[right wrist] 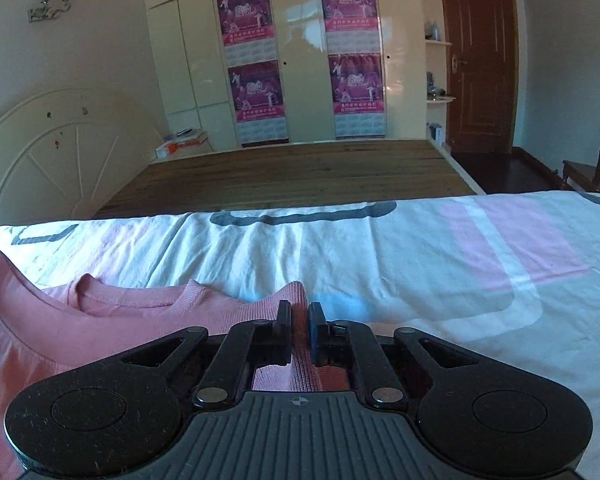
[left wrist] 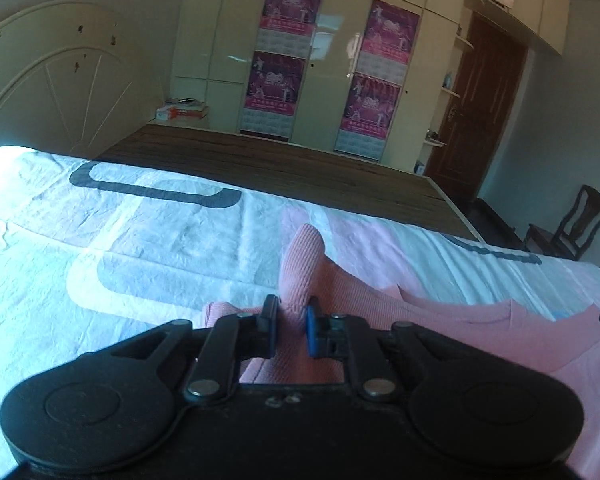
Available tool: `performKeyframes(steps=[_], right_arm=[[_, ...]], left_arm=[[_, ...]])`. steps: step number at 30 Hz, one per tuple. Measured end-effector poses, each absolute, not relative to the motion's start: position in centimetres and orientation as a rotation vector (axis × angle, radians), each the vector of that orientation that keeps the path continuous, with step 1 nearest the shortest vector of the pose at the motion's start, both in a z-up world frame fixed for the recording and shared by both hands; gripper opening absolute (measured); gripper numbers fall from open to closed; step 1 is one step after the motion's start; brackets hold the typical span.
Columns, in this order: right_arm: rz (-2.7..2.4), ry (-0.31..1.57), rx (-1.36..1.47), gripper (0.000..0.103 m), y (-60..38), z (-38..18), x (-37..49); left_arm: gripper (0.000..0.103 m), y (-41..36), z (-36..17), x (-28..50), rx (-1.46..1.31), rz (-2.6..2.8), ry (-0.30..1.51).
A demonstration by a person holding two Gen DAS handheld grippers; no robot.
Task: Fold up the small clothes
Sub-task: 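Press the folded hem flat with both grippers, then open them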
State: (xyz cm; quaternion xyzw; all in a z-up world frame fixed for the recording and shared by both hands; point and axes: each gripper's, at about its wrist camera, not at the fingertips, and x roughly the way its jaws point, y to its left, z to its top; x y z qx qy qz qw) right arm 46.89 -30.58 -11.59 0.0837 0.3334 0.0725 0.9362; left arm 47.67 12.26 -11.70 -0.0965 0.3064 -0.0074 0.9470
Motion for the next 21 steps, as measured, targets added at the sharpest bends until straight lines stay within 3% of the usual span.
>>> performKeyframes(steps=[3,4,10,12,13,14,16,18,19,21], right_arm=[[0.107,0.697,0.188,0.007,-30.5,-12.6,47.7],[0.093,0.704,0.181,0.000,-30.3,-12.9,48.1],[0.127,0.802,0.261,0.001,-30.7,-14.6,49.6],[0.134,0.800,0.315,0.033,-31.4,-14.5,48.9],[0.137,0.793,0.326,0.075,-31.7,-14.4,48.7],[0.146,0.776,0.333,0.087,-32.0,-14.3,48.4],[0.169,0.774,0.322,0.085,-31.9,-14.1,48.5],[0.172,0.791,0.285,0.055,-31.3,-14.2,48.8],[0.175,0.816,0.270,0.028,-31.1,-14.5,49.1],[0.182,0.844,0.233,0.023,-30.1,-15.1,49.0]], left_arm=[[0.013,12.3,-12.4,48.4,-0.193,0.028,0.631],[0.012,12.2,-12.8,48.7,-0.192,0.045,0.634],[0.013,11.3,-14.4,49.4,-0.128,0.055,0.711],[0.014,11.3,-14.9,48.9,-0.107,0.050,0.724],[0.015,11.3,-15.1,48.7,-0.095,0.045,0.727],[0.016,11.3,-15.3,48.5,-0.084,0.039,0.732],[0.016,11.3,-15.5,48.4,-0.075,0.038,0.734],[0.016,11.2,-15.6,48.4,-0.073,0.038,0.737],[0.016,11.1,-15.6,48.3,-0.068,0.039,0.738],[0.016,10.9,-15.6,48.2,-0.053,0.037,0.740]])
